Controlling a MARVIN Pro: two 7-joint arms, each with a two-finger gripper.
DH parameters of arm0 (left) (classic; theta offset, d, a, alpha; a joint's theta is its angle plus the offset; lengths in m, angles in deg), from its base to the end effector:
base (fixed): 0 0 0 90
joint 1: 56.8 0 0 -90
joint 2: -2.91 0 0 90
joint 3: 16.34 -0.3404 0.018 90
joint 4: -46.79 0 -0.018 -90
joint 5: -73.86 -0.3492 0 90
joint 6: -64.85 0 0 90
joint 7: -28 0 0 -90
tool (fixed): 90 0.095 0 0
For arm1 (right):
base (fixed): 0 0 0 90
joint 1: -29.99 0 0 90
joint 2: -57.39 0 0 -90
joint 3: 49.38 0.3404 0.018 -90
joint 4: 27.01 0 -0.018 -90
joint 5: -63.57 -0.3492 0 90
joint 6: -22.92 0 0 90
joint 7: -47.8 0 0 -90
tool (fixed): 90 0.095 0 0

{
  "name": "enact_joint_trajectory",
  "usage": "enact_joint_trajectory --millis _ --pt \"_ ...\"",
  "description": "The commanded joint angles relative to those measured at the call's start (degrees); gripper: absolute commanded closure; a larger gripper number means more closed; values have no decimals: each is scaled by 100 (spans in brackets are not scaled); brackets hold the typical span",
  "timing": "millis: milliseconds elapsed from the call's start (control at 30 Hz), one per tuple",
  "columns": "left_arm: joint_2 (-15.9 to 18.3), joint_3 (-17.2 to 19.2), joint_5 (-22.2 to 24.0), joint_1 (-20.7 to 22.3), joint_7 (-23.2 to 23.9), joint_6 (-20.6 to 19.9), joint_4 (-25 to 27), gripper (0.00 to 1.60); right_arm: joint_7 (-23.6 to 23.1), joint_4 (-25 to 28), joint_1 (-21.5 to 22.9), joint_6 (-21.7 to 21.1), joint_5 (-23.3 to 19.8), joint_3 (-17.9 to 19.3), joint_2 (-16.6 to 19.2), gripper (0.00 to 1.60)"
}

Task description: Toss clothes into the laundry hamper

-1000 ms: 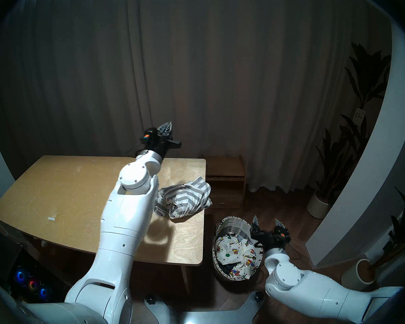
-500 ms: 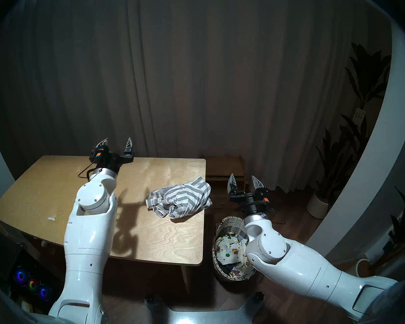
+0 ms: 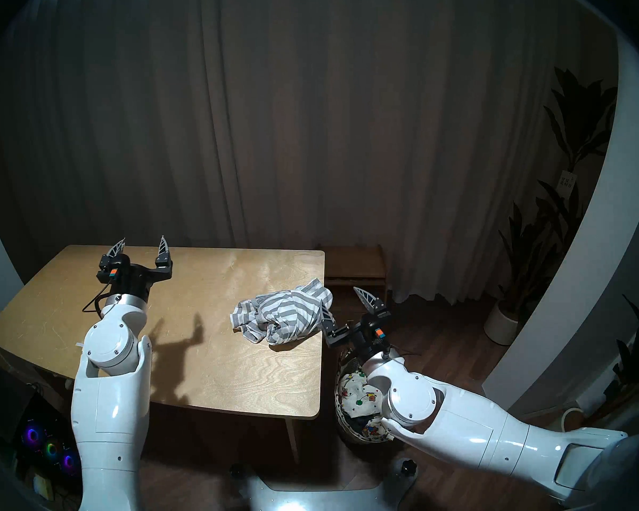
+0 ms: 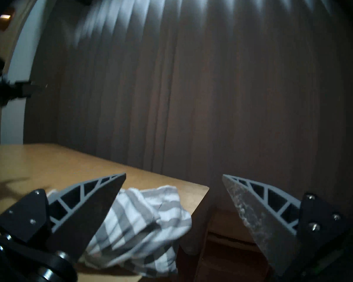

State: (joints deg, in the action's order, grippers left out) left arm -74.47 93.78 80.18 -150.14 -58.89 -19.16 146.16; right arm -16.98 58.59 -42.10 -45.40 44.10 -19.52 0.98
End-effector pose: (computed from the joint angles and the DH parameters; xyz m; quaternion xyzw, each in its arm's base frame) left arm 0.4159 0.2099 -0.2602 -0.6023 -0.0294 -0.7838 0.1486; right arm 0.4090 0.0944 -0.4066 -0.6297 -0.2327 -0.7350 0.0953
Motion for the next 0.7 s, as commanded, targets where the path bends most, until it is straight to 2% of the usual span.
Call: enact_joint_trajectory --millis 0,133,200,300,500,600,633,667 --pt "-12 207 69 -393 64 181 679 0 -297 -472 646 -258 701 -128 -190 0" --pt "-49 244 137 -518 100 176 845 0 -406 -618 763 -384 980 -186 -394 0" --pt "-79 257 198 -643 153 161 964 0 -531 -816 995 -496 1269 -396 -521 0" --pt "-136 249 329 -804 262 132 1157 0 -668 -1019 1105 -599 1717 -619 -704 0" --pt "-231 313 645 -1064 458 4 1491 0 -991 -1575 1497 -667 2698 -1124 -728 0" --pt "-237 386 822 -1151 553 -81 1617 0 -1089 -1912 1659 -713 3079 -1112 -890 0" --pt "-223 427 862 -1159 570 -114 1648 0 -1141 -2045 1851 -736 3157 -1230 -947 0" --pt "-213 465 912 -1165 590 -152 1680 0 -1170 -2014 1756 -778 3279 -1080 -986 0"
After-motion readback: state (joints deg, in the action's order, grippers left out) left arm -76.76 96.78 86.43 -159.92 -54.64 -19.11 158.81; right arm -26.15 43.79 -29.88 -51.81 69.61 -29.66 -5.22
